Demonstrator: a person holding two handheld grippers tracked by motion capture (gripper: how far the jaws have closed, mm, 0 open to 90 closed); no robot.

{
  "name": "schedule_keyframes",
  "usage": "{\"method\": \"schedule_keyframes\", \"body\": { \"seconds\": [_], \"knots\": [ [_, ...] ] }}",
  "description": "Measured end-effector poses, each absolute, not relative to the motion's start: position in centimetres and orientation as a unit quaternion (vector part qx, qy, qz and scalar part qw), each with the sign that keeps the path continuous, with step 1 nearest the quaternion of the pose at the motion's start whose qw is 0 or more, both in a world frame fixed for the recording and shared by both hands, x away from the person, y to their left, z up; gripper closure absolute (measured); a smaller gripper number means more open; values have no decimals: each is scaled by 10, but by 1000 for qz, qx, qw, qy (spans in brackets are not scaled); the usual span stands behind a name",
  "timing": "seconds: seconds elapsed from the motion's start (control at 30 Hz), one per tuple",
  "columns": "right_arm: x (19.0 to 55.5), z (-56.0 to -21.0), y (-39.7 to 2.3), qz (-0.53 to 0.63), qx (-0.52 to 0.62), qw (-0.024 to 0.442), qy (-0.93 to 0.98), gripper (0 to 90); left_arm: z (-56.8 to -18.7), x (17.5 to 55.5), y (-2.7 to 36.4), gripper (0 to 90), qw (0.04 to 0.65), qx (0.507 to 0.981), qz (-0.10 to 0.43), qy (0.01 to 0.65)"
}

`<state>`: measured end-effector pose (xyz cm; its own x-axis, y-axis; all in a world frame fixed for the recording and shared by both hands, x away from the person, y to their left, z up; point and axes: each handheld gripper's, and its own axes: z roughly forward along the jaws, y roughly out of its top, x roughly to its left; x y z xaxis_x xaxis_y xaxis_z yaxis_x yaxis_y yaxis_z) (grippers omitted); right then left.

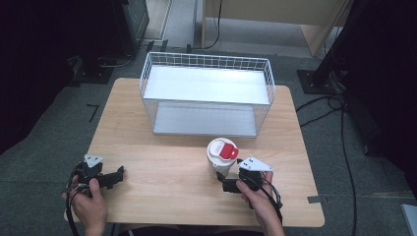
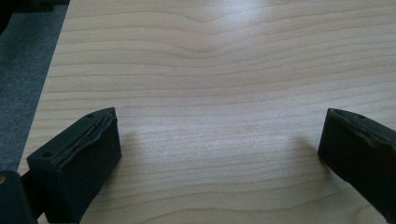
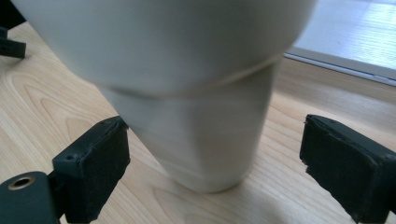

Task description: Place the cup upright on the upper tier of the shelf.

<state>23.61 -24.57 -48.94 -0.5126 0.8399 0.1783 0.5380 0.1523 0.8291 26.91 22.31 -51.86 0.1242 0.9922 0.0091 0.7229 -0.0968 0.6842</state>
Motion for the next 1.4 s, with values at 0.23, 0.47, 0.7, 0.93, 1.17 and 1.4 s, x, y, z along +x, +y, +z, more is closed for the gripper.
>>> {"method": "schedule_keyframes", "body": {
  "seconds": [0.23,0.47,0.7,0.93,1.17,1.4],
  "knots": [
    [239,-487,-237,470,468,168,729,92,-519,269,223,0,273,698,247,614],
    [244,-485,-227,480,469,176,720,88,-519,269,223,0,273,698,247,614],
    [248,-483,-222,483,471,184,715,74,-519,269,223,0,273,698,247,614],
    [250,-482,-220,487,465,194,713,70,-519,269,223,0,273,698,247,614],
    [251,-481,-219,493,460,202,711,69,-519,269,223,0,273,699,246,613],
    [254,-482,-218,504,459,201,703,61,-519,270,223,0,273,700,246,612]
  ]
}}
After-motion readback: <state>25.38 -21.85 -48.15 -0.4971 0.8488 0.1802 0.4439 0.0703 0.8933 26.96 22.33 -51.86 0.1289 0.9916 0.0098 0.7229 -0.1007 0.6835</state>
